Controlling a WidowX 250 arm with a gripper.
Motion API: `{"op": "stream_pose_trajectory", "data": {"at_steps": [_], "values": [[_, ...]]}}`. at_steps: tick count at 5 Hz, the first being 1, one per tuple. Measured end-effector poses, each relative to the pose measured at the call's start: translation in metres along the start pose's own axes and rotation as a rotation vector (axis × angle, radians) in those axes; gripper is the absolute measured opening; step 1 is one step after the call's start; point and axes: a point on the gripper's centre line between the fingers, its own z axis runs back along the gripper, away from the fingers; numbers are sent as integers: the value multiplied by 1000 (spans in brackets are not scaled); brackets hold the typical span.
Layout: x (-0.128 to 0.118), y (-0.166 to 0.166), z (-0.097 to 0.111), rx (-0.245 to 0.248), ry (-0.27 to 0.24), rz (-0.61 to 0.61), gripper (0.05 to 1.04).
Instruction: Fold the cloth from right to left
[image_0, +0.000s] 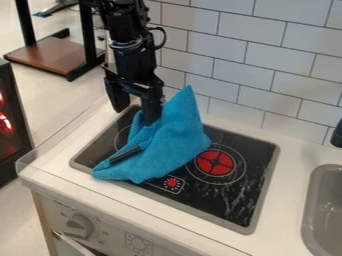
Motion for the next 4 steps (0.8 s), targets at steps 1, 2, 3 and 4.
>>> {"op": "stream_pose_trajectory", "data": {"at_steps": [1,2,3,4], "values": [[-5,-2,-10,-15,34,4,999],[6,0,-18,-29,60,19,999],[18,5,-25,-32,82,42,999],[34,5,-26,-68,70,59,999]]}}
